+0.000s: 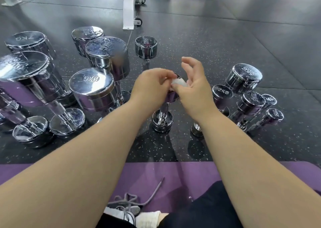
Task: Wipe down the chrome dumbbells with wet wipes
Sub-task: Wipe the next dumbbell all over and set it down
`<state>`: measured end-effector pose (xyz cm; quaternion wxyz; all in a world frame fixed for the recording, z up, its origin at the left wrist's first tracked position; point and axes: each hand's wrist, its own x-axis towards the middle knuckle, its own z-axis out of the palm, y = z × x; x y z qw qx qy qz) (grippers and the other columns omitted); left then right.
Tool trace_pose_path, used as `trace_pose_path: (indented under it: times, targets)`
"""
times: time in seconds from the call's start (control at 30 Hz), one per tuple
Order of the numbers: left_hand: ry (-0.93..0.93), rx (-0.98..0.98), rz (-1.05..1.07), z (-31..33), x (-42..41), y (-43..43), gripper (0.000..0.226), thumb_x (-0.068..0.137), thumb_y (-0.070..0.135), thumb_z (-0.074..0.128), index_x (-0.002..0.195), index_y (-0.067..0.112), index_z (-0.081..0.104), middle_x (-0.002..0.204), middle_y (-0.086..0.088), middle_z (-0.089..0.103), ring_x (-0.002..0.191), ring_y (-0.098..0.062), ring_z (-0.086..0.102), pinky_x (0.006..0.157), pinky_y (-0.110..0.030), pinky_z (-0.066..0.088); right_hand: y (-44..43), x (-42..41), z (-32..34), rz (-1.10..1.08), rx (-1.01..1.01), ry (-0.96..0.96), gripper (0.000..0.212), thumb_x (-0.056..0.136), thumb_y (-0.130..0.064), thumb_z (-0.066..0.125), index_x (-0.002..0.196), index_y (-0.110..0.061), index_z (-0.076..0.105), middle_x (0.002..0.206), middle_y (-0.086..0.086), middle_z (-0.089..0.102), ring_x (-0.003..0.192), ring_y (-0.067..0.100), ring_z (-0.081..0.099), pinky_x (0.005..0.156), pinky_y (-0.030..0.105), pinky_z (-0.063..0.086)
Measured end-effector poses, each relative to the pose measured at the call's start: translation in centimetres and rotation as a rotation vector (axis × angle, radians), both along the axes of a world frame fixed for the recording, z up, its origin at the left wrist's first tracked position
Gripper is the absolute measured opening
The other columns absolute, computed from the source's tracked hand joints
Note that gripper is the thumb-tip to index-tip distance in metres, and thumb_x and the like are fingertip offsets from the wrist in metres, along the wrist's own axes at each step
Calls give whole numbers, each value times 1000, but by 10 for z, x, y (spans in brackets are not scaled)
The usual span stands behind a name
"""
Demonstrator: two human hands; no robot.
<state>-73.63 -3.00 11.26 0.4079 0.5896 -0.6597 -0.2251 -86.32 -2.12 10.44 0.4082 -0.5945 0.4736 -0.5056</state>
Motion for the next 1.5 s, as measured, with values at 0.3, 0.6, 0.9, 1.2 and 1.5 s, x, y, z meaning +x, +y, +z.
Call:
trace_pose_path:
  times: [0.3, 0.6, 0.9, 1.2, 1.5]
  targets:
    - [-692, -508, -109, -16, -6, 7, 9, 78, 6, 64, 80, 7, 73, 81, -7, 70, 77, -33, 63, 69, -37, 54, -10, -5, -25, 97, 465, -540, 27, 100, -29, 45, 98, -12, 66, 86, 3, 63, 76, 14, 58, 68, 28, 45]
    - [-331, -164, 189, -3, -1, 5, 19, 94, 25, 59, 87, 11, 68, 96, -3, 68, 88, -24, 60, 80, -33, 44, -16, 0, -26, -16, 597, -710, 50, 104, -37, 39, 126, 4, 59, 124, 30, 61, 106, 33, 66, 84, 40, 58]
    - [-431, -137, 89, -1, -29, 1, 24, 87, 37, 61, 79, 15, 62, 94, 3, 65, 87, -21, 59, 75, -32, 44, -19, -4, -24, 28, 643, -838, 59, 105, -52, 24, 104, -10, 65, 83, 7, 67, 70, 17, 64, 63, 24, 50]
    - [-427, -101, 119, -2, -19, 11, 28, 93, 8, 46, 109, 14, 68, 123, -5, 64, 124, -23, 52, 99, -34, 40, -19, -2, -25, 1, 612, -812, 70, 99, -63, 24, 139, -13, 52, 133, 8, 60, 122, 26, 57, 112, 42, 38]
    - [-370, -127, -15, -2, -20, 12, 35, 99, 12, 45, 127, 20, 64, 128, 2, 64, 125, -16, 53, 99, -21, 33, -17, -4, -24, 75, 611, -849, 73, 100, -62, 20, 134, -9, 57, 92, 6, 65, 72, 16, 57, 68, 26, 49]
